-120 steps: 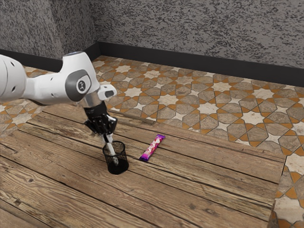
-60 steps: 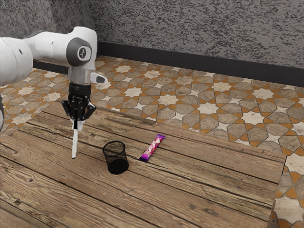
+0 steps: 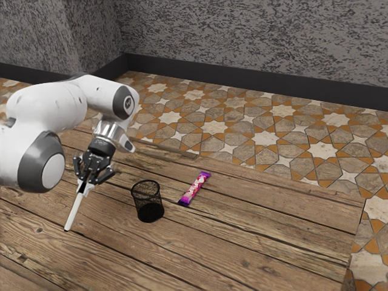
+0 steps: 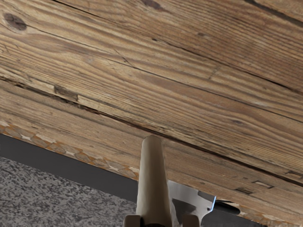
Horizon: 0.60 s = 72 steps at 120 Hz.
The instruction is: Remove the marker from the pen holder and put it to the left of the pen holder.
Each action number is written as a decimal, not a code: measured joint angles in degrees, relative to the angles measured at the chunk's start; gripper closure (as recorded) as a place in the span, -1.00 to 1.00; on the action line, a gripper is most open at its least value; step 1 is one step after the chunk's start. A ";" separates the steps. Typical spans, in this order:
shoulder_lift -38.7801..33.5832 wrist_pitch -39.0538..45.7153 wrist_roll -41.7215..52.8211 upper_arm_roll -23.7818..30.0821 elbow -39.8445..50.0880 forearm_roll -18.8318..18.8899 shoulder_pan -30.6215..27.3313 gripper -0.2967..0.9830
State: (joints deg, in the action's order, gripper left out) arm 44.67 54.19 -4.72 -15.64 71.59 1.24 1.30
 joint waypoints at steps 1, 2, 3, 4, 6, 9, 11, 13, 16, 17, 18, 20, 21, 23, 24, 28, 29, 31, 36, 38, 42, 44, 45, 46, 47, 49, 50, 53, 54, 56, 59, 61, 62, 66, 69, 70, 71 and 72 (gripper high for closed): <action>0.17 -0.15 -0.05 0.01 -0.05 -0.01 -0.08 0.67; 0.33 -0.30 -0.09 0.01 -0.08 -0.02 -0.15 0.67; 0.48 -0.44 -0.13 0.00 -0.11 -0.03 -0.22 0.67; 0.61 -0.57 -0.17 -0.01 -0.14 -0.04 -0.27 0.67; 0.88 -0.80 -0.24 -0.02 -0.16 -0.06 -0.36 0.67; 1.28 -1.10 -0.35 -0.04 -0.18 -0.09 -0.45 0.67; 1.52 -1.28 -0.42 -0.04 -0.19 -0.11 -0.51 0.67; 1.76 -1.43 -0.48 -0.03 -0.21 -0.14 -0.56 0.63; 2.20 -1.55 -0.57 -0.02 -0.25 -0.29 -0.69 0.55; 2.32 -1.56 -0.61 -0.02 -0.37 -0.35 -0.74 0.52; 2.41 -1.57 -0.64 -0.02 -0.47 -0.41 -0.79 0.49; 2.55 -1.57 -0.72 -0.03 -0.77 -0.58 -0.88 0.43; 2.61 -1.50 -0.75 -0.04 -1.01 -0.66 -0.91 0.40; 2.70 -1.29 -0.83 -0.05 -1.49 -0.80 -0.97 0.34; 2.74 -1.16 -0.87 -0.06 -1.72 -0.87 -0.99 0.31; 2.93 -0.57 -1.00 -0.06 -4.07 -1.41 -1.32 0.19; 2.95 -0.42 -1.03 -0.07 -4.77 -1.55 -1.45 0.16; 2.93 -0.12 -1.08 -0.10 -5.92 -1.84 -1.71 0.11; 2.43 0.78 -1.21 -0.30 -7.73 -3.00 -2.21 0.00; 1.68 1.42 -1.18 -0.28 -8.12 -3.55 -2.32 -0.04; -0.65 3.04 -1.00 -0.24 -8.54 -4.68 -2.43 -0.12; -2.17 3.96 -0.91 -0.17 -8.59 -5.19 -2.46 -0.15; -3.12 4.45 -0.87 0.08 -8.56 -5.38 -2.48 -0.16; -3.97 4.93 -0.82 0.31 -8.55 -5.56 -2.48 -0.18; -4.89 5.41 -0.78 0.68 -8.52 -5.69 -2.49 -0.19; -6.56 6.33 -0.70 1.51 -8.48 -5.82 -2.47 -0.22; -7.32 6.78 -0.66 1.95 -8.47 -5.83 -2.42 -0.23; -10.56 8.38 -0.54 3.87 -7.04 -5.53 -2.35 -0.26; -11.93 9.02 -0.50 4.61 -6.08 -5.36 -2.30 -0.27; -14.95 10.39 -0.43 6.00 -3.62 -5.02 -2.22 -0.29; -19.66 12.55 -0.32 7.79 0.34 -4.58 -2.14 -0.32; -22.37 13.88 -0.26 8.61 2.52 -4.33 -2.09 -0.34; -23.73 14.52 -0.22 8.94 3.58 -4.21 -2.07 -0.34; -29.19 17.15 -0.11 9.83 8.12 -3.76 -1.79 -0.37; -33.14 19.18 -0.03 10.23 11.45 -3.06 -1.10 -0.39; -34.31 19.81 0.01 10.31 12.40 -2.81 -0.85 -0.40; -35.34 20.40 0.05 10.36 13.22 -2.57 -0.59 -0.40; -36.25 20.97 0.09 10.37 13.93 -2.36 -0.31 -0.41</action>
State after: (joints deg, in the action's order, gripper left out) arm 8.42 75.16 -4.63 -5.27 85.52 -1.12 0.99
